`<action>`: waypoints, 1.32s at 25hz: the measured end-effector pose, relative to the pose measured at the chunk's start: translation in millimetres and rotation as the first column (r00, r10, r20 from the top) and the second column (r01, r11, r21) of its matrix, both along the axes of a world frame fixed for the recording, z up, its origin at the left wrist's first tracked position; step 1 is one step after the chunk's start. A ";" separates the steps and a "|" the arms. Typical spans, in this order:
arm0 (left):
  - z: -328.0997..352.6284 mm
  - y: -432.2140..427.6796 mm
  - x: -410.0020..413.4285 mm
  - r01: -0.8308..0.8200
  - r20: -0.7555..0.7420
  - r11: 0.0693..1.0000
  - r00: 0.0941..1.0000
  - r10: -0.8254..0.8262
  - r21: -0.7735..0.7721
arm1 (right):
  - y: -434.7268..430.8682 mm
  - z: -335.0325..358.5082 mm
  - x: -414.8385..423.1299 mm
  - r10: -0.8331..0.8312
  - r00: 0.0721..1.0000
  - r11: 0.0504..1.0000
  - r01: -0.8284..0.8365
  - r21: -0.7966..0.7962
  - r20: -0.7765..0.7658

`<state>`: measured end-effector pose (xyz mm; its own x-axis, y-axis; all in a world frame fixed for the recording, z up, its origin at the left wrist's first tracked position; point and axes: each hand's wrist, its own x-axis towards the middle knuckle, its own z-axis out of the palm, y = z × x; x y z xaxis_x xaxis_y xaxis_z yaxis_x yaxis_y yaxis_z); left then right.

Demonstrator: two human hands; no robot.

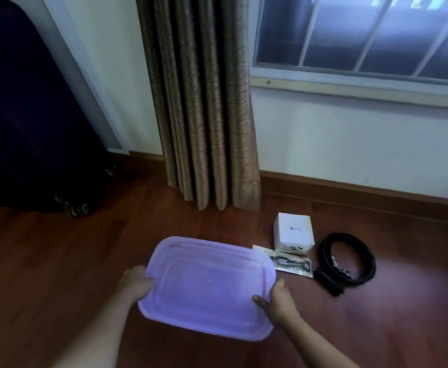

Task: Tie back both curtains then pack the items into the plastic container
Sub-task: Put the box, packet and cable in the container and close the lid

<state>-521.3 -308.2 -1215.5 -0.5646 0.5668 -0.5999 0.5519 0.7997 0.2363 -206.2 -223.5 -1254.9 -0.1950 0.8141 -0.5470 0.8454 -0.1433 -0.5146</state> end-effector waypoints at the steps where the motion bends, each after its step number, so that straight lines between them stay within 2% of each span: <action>1: -2.1 5.1 12.1 0.005 0.026 0.999 1.000 -0.006 0.040 | 8.3 2.7 17.8 -0.001 1.000 0.999 0.002 0.034 -0.019; 5: -12.8 22.9 86.1 0.136 0.110 0.980 0.982 -0.153 0.146 | 20.5 6.5 113.8 -0.028 0.998 0.986 0.038 0.161 -0.063; 9: -21.3 22.3 172.1 0.254 0.129 0.960 0.955 -0.268 0.114 | -6.8 2.9 208.4 -0.117 0.993 0.989 0.116 0.090 0.003; 13: -32.7 15.2 226.3 0.301 0.121 0.951 0.944 -0.307 0.067 | -34.0 -2.4 263.6 -0.159 0.987 0.986 0.156 0.067 0.040; 17: -30.7 23.6 246.9 0.364 0.024 0.931 0.931 -0.363 -0.033 | -43.8 -5.9 276.9 -0.180 0.984 0.981 0.179 0.073 -0.004; 21: -35.8 51.7 252.7 0.347 -0.013 0.931 0.937 -0.348 0.110 | -34.0 -9.5 273.1 -0.161 0.986 0.982 0.164 0.089 -0.035; 25: -44.0 77.5 243.4 0.388 0.011 0.910 0.919 -0.393 0.143 | -26.6 -13.4 273.5 -0.147 0.989 0.987 0.148 0.060 -0.033; 29: -45.0 85.0 237.7 0.361 -0.022 0.905 0.930 -0.366 0.225 | -27.0 -18.4 273.4 -0.152 0.988 0.986 0.153 0.068 -0.021; 33: -48.1 84.6 228.0 0.299 0.063 0.911 0.942 -0.329 0.285 | -25.6 -17.2 273.7 -0.141 0.990 0.988 0.141 0.070 -0.004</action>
